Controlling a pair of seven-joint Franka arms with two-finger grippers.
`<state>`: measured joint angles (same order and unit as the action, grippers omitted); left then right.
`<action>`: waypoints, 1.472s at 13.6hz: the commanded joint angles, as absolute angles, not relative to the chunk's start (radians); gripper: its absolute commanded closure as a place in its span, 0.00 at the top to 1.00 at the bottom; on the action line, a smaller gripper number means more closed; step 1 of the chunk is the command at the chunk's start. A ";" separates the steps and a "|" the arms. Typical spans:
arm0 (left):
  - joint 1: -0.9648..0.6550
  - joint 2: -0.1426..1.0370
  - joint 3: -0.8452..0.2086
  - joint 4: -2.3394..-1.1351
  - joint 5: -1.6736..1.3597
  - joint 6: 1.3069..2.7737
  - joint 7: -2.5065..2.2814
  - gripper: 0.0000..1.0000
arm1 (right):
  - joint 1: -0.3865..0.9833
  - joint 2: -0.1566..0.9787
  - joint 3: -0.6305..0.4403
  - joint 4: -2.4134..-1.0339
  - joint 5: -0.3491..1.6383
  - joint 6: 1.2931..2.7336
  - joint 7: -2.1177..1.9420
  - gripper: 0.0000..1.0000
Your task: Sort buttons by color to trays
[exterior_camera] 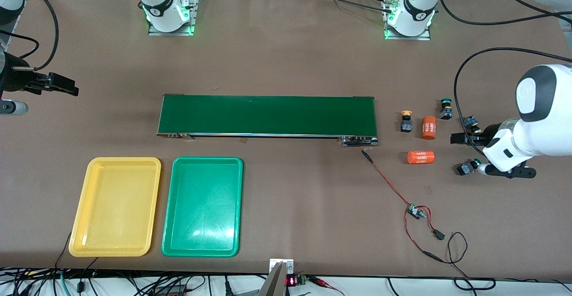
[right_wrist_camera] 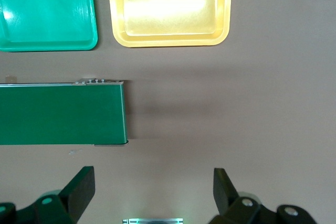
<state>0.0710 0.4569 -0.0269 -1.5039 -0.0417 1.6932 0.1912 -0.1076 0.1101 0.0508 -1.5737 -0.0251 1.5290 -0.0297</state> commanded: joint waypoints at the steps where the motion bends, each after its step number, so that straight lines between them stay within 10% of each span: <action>1: 0.225 0.503 -0.173 -1.549 -0.045 1.700 0.366 1.00 | -0.118 0.112 0.055 -1.563 -0.009 1.520 -0.018 1.00; 20: 0.255 0.681 -0.273 -1.683 -0.002 2.115 1.219 1.00 | -0.155 0.147 0.057 -1.543 0.023 1.528 -0.020 1.00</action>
<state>0.2521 0.6862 -0.2692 -1.6541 -0.0331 2.0718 1.1674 -0.1495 0.1392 0.0502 -1.5703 0.0068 1.5344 -0.0297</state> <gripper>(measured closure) 0.000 0.000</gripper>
